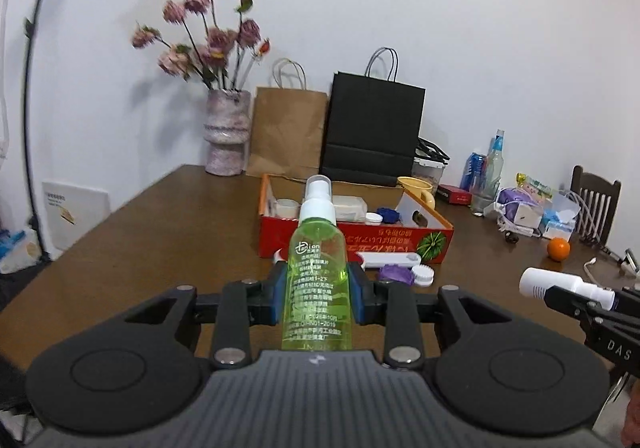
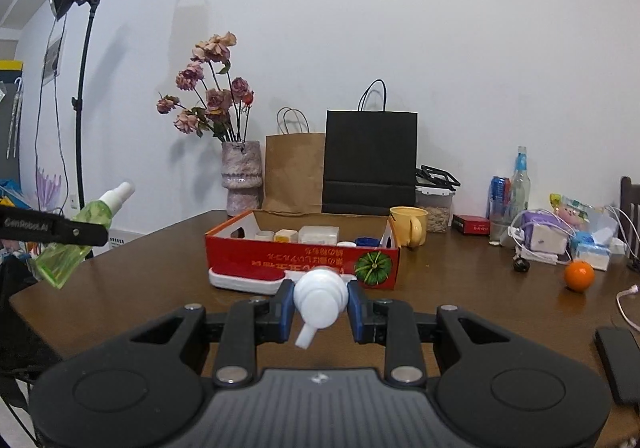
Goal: Organize rigid objects
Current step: 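Carry the green spray bottle and white pump bottle over the red box with both tools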
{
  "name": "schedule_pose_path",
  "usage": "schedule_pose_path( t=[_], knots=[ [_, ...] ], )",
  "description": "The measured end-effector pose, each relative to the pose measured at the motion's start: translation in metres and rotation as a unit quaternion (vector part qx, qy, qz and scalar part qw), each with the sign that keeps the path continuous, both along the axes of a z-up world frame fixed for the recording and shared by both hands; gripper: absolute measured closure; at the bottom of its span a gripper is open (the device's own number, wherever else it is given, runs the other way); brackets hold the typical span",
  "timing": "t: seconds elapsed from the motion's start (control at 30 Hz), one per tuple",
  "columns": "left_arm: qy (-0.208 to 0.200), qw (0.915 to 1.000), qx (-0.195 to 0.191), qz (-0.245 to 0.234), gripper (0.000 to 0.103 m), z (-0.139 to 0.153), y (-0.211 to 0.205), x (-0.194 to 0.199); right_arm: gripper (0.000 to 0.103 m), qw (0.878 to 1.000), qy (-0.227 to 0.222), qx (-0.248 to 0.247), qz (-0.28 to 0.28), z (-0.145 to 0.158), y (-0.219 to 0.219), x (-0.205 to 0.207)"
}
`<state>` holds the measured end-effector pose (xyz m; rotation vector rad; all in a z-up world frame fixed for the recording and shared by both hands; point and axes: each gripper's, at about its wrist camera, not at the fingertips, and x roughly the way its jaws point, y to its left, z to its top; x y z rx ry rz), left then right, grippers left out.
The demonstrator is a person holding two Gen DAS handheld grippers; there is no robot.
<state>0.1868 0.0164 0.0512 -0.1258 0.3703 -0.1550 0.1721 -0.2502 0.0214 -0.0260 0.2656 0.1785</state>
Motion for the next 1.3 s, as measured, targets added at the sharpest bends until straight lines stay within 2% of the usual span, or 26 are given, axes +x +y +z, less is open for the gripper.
schedule_pose_path(
  t=[0.13,0.27,0.33,0.43,0.57,0.67,0.77,0.9,1.03,1.07,1.3],
  knots=[
    [0.045,0.9977,-0.038,-0.034,0.072,0.007,0.011,0.07,0.076,1.0,-0.005,-0.014,0.012,0.018,-0.01,0.058],
    [0.083,0.9952,-0.028,-0.044,0.072,0.022,0.011,0.155,0.076,0.999,0.003,-0.033,0.027,0.035,-0.017,0.132],
    [0.117,0.9911,-0.037,-0.053,0.072,0.026,0.014,0.2,0.076,0.998,0.019,-0.046,0.028,0.038,-0.019,0.175],
    [0.17,0.9837,-0.047,-0.035,0.072,0.021,0.018,0.263,0.076,0.997,0.042,-0.058,0.025,0.036,-0.02,0.235],
    [0.206,0.978,-0.034,-0.007,0.072,0.007,0.015,0.331,0.076,0.995,0.073,-0.068,0.013,0.023,-0.018,0.307],
    [0.238,0.9707,-0.029,0.0,0.072,-0.009,0.008,0.37,0.076,0.991,0.108,-0.075,0.014,0.007,-0.014,0.35],
    [0.269,0.9632,-0.011,0.005,0.072,-0.026,0.001,0.391,0.076,0.986,0.139,-0.087,0.01,-0.008,-0.01,0.379],
    [0.289,0.9572,-0.008,-0.005,0.072,-0.038,-0.003,0.399,0.076,0.982,0.158,-0.105,0.009,-0.022,-0.005,0.398],
    [0.287,0.9578,-0.002,0.009,0.072,-0.049,-0.002,0.406,0.076,0.978,0.176,-0.109,0.007,-0.036,-0.004,0.411],
    [0.276,0.961,0.002,0.007,0.072,-0.048,-0.004,0.405,0.076,0.977,0.181,-0.111,0.006,-0.039,-0.004,0.413],
    [0.281,0.9597,0.004,0.001,0.07,-0.05,-0.007,0.415,0.076,0.974,0.196,-0.117,-0.006,-0.052,-0.011,0.42]
  ],
)
